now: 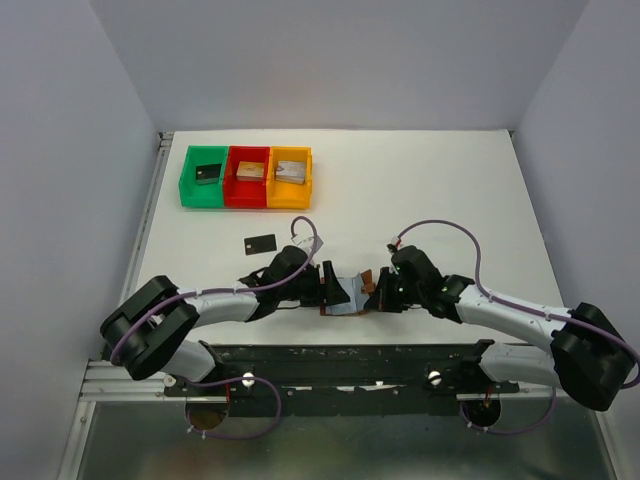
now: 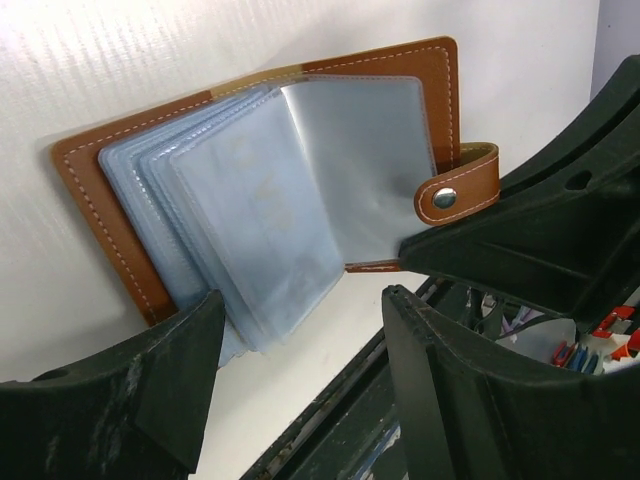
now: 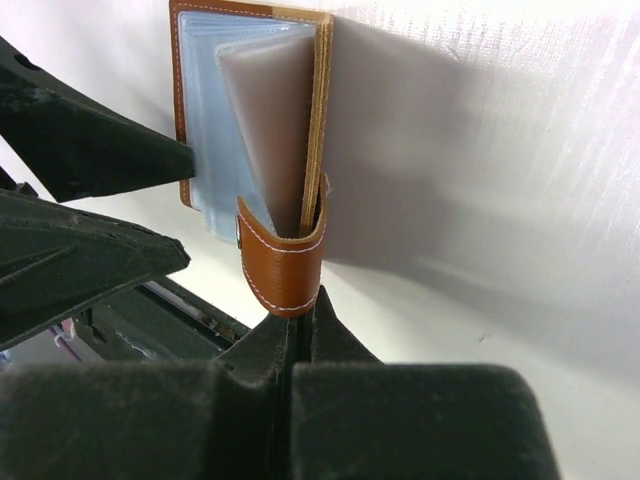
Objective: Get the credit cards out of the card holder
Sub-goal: Remove the credit card from the card holder.
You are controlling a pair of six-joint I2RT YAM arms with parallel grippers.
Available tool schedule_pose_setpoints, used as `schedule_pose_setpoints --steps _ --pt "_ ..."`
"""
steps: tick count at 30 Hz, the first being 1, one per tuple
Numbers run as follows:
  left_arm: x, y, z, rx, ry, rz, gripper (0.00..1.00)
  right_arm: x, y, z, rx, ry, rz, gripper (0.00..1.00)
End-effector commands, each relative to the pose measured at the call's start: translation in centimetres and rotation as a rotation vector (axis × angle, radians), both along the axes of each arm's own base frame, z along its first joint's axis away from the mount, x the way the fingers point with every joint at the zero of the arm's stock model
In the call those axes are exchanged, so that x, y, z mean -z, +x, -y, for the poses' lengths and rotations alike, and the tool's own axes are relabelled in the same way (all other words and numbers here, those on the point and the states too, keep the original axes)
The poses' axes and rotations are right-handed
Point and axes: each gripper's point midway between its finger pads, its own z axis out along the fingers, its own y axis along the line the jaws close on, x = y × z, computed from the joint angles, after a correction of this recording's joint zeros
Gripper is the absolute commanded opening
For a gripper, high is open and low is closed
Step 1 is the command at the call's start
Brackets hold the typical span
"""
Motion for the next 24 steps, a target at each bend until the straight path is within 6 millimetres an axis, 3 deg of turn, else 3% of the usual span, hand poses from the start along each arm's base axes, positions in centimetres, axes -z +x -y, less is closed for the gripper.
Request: schedule_pose_setpoints --steps 1,24 --pt "-1.6 -0.2 1.8 0.065 -0.054 0.032 0.73 0.2 -0.2 -0.3 -0.018 0.015 -0.006 0.00" --pt "-3.7 0.0 3.8 0.125 -0.102 0.077 0.73 0.7 -0.2 0.6 -0.006 -0.026 0.007 0.00"
